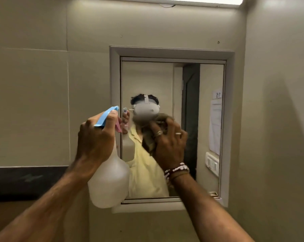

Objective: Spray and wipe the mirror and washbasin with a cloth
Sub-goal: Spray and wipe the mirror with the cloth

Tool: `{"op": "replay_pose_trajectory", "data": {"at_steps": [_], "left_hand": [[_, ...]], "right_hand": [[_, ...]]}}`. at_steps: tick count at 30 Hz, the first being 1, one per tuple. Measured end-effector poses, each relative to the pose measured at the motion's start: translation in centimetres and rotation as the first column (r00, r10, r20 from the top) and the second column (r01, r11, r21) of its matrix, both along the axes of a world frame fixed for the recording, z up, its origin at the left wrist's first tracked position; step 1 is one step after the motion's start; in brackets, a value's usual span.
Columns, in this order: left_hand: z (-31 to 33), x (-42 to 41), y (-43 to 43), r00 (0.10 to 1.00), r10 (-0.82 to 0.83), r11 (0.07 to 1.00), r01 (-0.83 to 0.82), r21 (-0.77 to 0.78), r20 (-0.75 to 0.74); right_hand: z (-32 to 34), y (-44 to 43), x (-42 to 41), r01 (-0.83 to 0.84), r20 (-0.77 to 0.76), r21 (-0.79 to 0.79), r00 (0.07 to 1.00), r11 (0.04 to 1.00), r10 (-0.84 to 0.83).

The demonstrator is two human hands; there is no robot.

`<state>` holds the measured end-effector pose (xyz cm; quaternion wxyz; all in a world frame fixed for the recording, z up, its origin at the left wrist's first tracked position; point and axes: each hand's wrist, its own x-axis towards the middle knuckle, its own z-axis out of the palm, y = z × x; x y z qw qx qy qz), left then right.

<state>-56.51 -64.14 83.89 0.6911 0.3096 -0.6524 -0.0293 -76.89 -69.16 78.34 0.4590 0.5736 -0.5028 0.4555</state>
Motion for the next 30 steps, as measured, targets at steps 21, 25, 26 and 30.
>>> {"op": "replay_pose_trajectory", "data": {"at_steps": [21,25,26,30], "left_hand": [[-4.0,0.6,0.1,0.999,0.002,0.999,0.000,-0.048,0.046],[-5.1,1.7,-0.2,0.998,-0.004,0.999,0.006,-0.032,0.064],[-5.2,1.6,-0.3,0.998,-0.007,1.000,0.009,-0.026,0.065],[-5.8,0.4,-0.3,0.997,-0.028,0.999,0.030,-0.035,0.075]], "right_hand": [[-9.8,-0.3,5.3,0.000,0.030,0.033,1.000,0.999,-0.001],[-12.2,-0.5,6.5,-0.016,-0.088,0.080,0.996,0.997,0.023],[-12.2,-0.5,5.9,-0.011,-0.091,0.079,0.996,0.997,0.018],[-11.6,0.3,1.3,-0.009,0.084,0.066,0.996,0.998,0.004]]}}
